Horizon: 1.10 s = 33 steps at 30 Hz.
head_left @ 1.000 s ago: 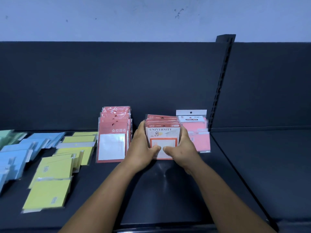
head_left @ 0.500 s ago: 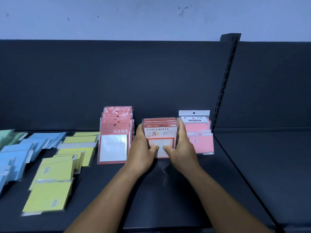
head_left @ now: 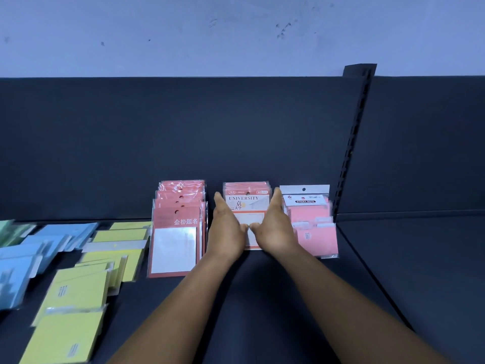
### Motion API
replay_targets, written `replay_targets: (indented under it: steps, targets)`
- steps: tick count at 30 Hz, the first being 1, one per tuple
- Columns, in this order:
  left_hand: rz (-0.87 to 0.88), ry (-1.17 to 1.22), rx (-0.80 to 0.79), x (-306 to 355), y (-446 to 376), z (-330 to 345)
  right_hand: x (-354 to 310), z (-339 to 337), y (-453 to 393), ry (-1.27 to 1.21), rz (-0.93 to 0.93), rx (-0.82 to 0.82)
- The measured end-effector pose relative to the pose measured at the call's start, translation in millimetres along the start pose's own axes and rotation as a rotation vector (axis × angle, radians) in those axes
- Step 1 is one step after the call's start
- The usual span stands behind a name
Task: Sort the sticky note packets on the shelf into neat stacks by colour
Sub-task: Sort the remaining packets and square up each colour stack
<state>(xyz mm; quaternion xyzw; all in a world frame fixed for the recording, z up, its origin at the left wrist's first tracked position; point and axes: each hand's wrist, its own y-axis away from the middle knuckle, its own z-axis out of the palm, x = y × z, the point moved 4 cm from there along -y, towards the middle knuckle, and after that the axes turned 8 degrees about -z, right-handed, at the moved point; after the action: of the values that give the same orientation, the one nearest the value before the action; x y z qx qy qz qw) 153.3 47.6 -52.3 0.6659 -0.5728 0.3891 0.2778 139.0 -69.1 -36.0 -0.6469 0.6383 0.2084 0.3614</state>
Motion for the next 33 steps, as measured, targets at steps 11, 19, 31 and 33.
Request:
replay_targets:
  steps: [11,19,31,33]
  targets:
    - [0.066,-0.086,-0.011,3,-8,3,2,3,-13,0.041,-0.021,-0.007]
    - [0.247,-0.393,0.043,15,8,1,-11,1,-1,0.301,-0.198,-0.069]
    - [0.285,-0.716,0.059,9,4,9,-14,0,11,0.692,-0.344,-0.173]
    - [0.285,-0.725,0.055,10,5,8,-13,-1,9,0.694,-0.355,-0.165]
